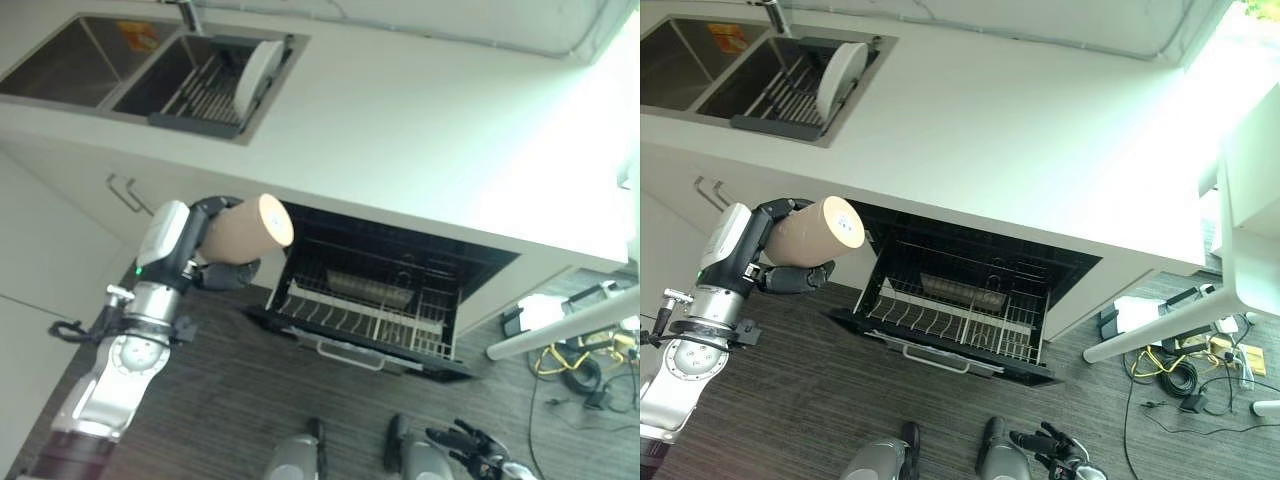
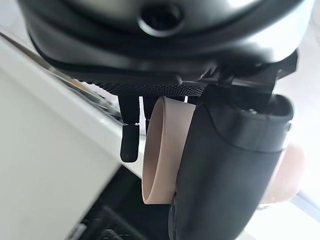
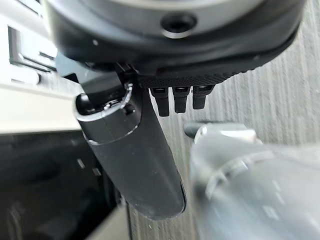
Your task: Place the dishes in the dishwasher.
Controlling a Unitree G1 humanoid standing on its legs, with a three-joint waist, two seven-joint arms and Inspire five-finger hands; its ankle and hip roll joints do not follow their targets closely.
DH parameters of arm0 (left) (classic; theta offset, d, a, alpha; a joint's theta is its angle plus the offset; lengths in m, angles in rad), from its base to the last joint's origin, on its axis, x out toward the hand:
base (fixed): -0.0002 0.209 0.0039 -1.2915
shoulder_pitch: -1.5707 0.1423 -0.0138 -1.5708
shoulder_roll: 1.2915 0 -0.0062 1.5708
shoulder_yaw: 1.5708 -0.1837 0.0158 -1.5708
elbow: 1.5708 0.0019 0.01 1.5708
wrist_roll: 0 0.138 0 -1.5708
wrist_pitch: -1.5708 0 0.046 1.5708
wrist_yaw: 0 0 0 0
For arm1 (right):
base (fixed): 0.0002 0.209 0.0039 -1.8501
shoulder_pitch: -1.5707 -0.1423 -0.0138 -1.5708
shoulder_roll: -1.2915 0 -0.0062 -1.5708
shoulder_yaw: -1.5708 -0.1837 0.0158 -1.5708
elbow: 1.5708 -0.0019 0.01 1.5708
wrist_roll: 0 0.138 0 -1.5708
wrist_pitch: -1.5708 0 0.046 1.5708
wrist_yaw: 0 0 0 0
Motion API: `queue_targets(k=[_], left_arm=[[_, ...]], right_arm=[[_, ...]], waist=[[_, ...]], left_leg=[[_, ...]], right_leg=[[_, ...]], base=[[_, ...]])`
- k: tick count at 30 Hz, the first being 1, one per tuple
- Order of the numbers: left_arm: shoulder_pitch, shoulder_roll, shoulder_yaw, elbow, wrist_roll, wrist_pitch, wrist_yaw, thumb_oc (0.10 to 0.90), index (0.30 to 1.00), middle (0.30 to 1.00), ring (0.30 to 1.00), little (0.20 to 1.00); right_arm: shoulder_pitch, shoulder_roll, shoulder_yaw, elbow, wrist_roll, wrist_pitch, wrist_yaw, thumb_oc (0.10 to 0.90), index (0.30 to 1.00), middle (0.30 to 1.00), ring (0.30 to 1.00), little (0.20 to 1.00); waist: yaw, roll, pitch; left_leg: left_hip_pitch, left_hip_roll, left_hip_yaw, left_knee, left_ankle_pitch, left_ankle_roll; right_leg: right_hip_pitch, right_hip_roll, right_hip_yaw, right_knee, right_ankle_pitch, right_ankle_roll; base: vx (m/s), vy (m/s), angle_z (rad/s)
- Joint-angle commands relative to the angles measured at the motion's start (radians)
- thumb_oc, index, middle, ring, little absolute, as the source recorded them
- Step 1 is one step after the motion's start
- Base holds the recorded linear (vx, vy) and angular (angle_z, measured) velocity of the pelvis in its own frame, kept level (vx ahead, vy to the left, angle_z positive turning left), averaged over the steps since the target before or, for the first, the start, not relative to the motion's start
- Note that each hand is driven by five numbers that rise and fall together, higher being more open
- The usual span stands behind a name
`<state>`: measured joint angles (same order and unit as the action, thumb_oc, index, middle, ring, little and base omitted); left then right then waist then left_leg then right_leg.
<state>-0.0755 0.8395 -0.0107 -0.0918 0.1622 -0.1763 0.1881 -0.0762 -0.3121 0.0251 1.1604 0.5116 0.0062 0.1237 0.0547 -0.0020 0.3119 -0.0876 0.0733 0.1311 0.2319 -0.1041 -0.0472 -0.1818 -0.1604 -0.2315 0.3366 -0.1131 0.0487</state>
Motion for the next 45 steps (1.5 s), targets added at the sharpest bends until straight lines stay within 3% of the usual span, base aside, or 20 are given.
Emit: queue_targets(k=[1,2,3,5,7,9,10,13,15,19,28,31,35,36,40,45], left_arm=[[-0.136,0.023,0.094,-0.057,-0.075,-0.069,0.057,0.400,0.300,0.300,0.300,0.300],[-0.135,0.024,0.097,-0.052,-0.087,-0.075,0.053,0.400,0.300,0.300,0.300,0.300],[-0.134,0.024,0.106,-0.042,-0.112,-0.092,0.045,0.400,0.300,0.300,0.300,0.300],[-0.134,0.022,0.107,-0.035,-0.130,-0.101,0.045,0.400,0.300,0.300,0.300,0.300],[-0.126,0.016,0.110,-0.027,-0.152,-0.117,0.045,0.400,0.300,0.300,0.300,0.300],[-0.114,0.001,0.107,-0.030,-0.160,-0.130,0.048,0.400,0.300,0.300,0.300,0.300],[-0.116,-0.021,0.098,-0.029,-0.152,-0.143,0.039,0.400,0.300,0.300,0.300,0.300],[-0.113,-0.049,0.080,-0.034,-0.123,-0.146,0.042,0.400,0.300,0.300,0.300,0.300],[-0.097,-0.063,0.072,-0.040,-0.111,-0.152,0.048,0.400,0.300,0.300,0.300,0.300],[-0.088,-0.070,0.066,-0.050,-0.111,-0.149,0.060,0.400,0.300,0.300,0.300,0.300],[-0.062,-0.099,0.062,-0.054,-0.129,-0.174,0.041,0.400,0.300,0.300,0.300,0.300],[-0.067,-0.125,0.047,-0.034,-0.182,-0.202,0.016,0.400,0.300,0.300,0.300,0.300],[-0.073,-0.193,0.021,-0.029,-0.286,-0.216,-0.015,0.400,0.300,0.300,0.300,0.300],[-0.075,-0.222,0.014,-0.017,-0.331,-0.213,-0.028,0.400,0.300,0.300,0.300,0.300],[-0.085,-0.303,-0.008,0.035,-0.398,-0.222,-0.014,0.400,0.300,0.300,0.300,0.300],[-0.100,-0.376,-0.021,0.066,-0.394,-0.237,0.047,0.400,0.300,0.300,0.300,0.300]], right_arm=[[0.003,-0.056,0.001,0.032,0.008,-0.038,0.030,0.800,0.900,0.900,0.900,0.900],[0.002,-0.062,-0.001,0.039,0.012,-0.040,0.035,0.800,0.900,0.900,0.900,0.900],[0.001,-0.067,-0.004,0.053,0.017,-0.060,0.039,0.800,0.900,0.900,0.900,0.900],[0.001,-0.071,-0.011,0.062,0.034,-0.072,0.038,0.800,0.900,0.900,0.900,0.900],[-0.001,-0.080,-0.020,0.071,0.062,-0.078,0.035,0.800,0.900,0.900,0.900,0.900],[0.003,-0.088,-0.033,0.081,0.071,-0.092,0.032,0.800,0.900,0.900,0.900,0.900],[0.013,-0.091,-0.051,0.081,0.080,-0.101,0.028,0.800,0.900,0.900,0.900,0.900],[0.033,-0.088,-0.073,0.072,0.127,-0.116,0.019,0.800,0.900,0.900,0.900,0.900],[0.063,-0.068,-0.104,0.038,0.154,-0.175,-0.007,0.800,0.900,0.900,0.900,0.900],[0.082,-0.054,-0.120,-0.023,0.182,-0.231,-0.034,0.800,0.900,0.900,0.900,0.900],[0.177,0.011,-0.173,-0.428,0.178,-0.480,-0.161,0.800,0.900,0.900,0.900,0.900],[0.195,0.003,-0.183,-0.538,0.052,-0.565,-0.256,0.800,0.900,0.900,0.900,0.900],[0.205,0.007,-0.214,-0.692,0.040,-0.615,-0.300,0.800,0.900,0.900,0.900,0.900],[0.213,0.002,-0.214,-0.770,-0.083,-0.638,-0.347,0.800,0.900,0.900,0.900,0.900],[0.226,-0.028,-0.178,-0.947,-0.337,-0.659,-0.473,0.800,0.900,0.900,0.900,0.900],[0.220,-0.057,-0.178,-1.083,-0.306,-0.744,-0.457,0.800,0.900,0.900,0.900,0.900]], waist=[[-0.015,0.026,-0.036],[-0.014,0.026,-0.035],[-0.013,0.022,-0.036],[-0.015,0.027,-0.034],[-0.015,0.053,-0.031],[-0.016,0.082,-0.027],[-0.023,0.089,-0.031],[-0.032,0.099,-0.046],[-0.048,0.103,-0.066],[-0.060,0.095,-0.072],[-0.118,0.051,-0.079],[-0.132,0.036,-0.084],[-0.158,0.020,-0.092],[-0.168,0.017,-0.093],[-0.201,0.006,-0.097],[-0.222,0.001,-0.101]], left_leg=[[-0.011,0.026,0.002,0.068,-0.072,-0.012],[-0.001,0.018,-0.002,0.068,-0.076,-0.014],[-0.002,0.004,0.005,0.068,-0.032,-0.016],[-0.010,0.013,0.013,0.068,-0.010,-0.021],[-0.059,0.041,0.003,0.068,-0.005,-0.038],[-0.123,0.074,-0.015,0.068,0.042,-0.070],[-0.129,0.095,0.009,0.068,0.039,-0.071],[-0.117,0.094,0.010,0.068,0.021,-0.070],[-0.090,0.076,0.004,0.068,-0.015,-0.055],[-0.072,0.063,0.004,0.068,-0.039,-0.040],[-0.026,0.054,0.049,0.068,-0.087,0.005],[-0.015,0.049,0.064,0.068,-0.100,0.017],[0.008,0.051,0.100,0.068,-0.110,0.028],[0.017,0.051,0.111,0.068,-0.114,0.031],[0.033,0.058,0.149,0.068,-0.118,0.036],[0.055,0.058,0.170,0.068,-0.130,0.039]], right_leg=[[0.004,-0.037,-0.002,-0.037,-0.020,0.080],[0.010,-0.033,-0.001,-0.037,-0.027,0.076],[0.004,-0.035,-0.003,-0.037,-0.030,0.062],[0.006,-0.029,-0.010,-0.037,-0.034,0.056],[0.008,-0.010,-0.014,-0.037,-0.041,0.057],[0.019,0.006,-0.006,-0.037,-0.056,0.056],[0.030,-0.014,-0.022,-0.037,-0.062,0.058],[0.037,-0.035,-0.034,-0.037,-0.057,0.068],[0.050,-0.047,-0.026,-0.037,-0.049,0.080],[0.052,-0.049,-0.008,-0.037,-0.044,0.088],[0.050,-0.047,0.041,-0.037,-0.029,0.111],[0.044,-0.049,0.054,-0.037,-0.021,0.121],[0.038,-0.050,0.069,-0.037,-0.012,0.127],[0.038,-0.050,0.075,-0.037,-0.011,0.128],[0.033,-0.055,0.085,-0.037,-0.003,0.131],[0.037,-0.056,0.097,-0.037,-0.003,0.136]], base=[[0.07,-0.152,-0.06],[0.08,-0.178,0.00],[0.07,-0.130,0.05],[0.03,-0.049,0.09],[0.03,0.092,0.17],[0.06,0.195,0.22],[0.04,0.215,-0.14],[0.04,0.233,-0.17],[0.06,0.224,-0.10],[0.02,0.082,-0.21],[-0.01,0.017,-0.16],[-0.04,0.009,-0.22],[-0.02,0.020,-0.50],[0.00,0.038,-0.57],[-0.02,0.050,-0.43],[0.01,0.043,-0.29]])
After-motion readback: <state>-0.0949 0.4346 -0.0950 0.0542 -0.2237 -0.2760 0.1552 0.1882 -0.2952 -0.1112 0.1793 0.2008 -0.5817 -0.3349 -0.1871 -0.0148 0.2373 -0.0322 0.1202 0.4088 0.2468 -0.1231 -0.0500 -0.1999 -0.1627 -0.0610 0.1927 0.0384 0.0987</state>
